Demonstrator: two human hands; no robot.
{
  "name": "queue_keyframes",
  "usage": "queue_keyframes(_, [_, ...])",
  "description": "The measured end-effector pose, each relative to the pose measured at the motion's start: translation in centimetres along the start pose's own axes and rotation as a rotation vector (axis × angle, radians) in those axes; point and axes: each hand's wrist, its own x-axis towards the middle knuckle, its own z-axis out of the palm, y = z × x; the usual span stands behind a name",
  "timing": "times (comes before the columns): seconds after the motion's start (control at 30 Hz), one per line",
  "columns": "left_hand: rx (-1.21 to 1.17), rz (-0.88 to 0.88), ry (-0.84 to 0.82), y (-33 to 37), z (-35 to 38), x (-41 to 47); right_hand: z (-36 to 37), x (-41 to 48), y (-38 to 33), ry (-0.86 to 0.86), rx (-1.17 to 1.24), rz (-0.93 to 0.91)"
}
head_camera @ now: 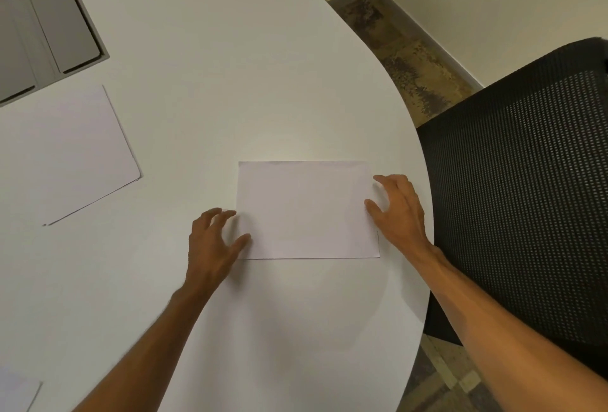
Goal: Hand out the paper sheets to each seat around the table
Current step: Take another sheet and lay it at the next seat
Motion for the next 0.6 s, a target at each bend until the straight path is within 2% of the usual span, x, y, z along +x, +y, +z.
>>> queue_keyframes(0.13, [0.167,0.068,-0.191,-0.3,-0.4,1.0,0.1,-0.3,0.9,-0.211,-0.122,-0.174])
queue_keyframes(0.2, [0.139,0.047,-0.243,-0.5,-0.4,1.2,0.4,-0.6,1.1,-0.256,-0.17,-0.214])
queue_keyframes(0.3, [0.061,0.004,-0.277,-0.9,-0.3,1.3,0.7,-1.0,1.2,-0.249,-0.227,-0.254])
queue_keyframes(0.6, [0.058,-0.019,-0.275,-0.3,-0.5,1.3,0.7,-1.2,0.9,-0.222,-0.262,-0.284])
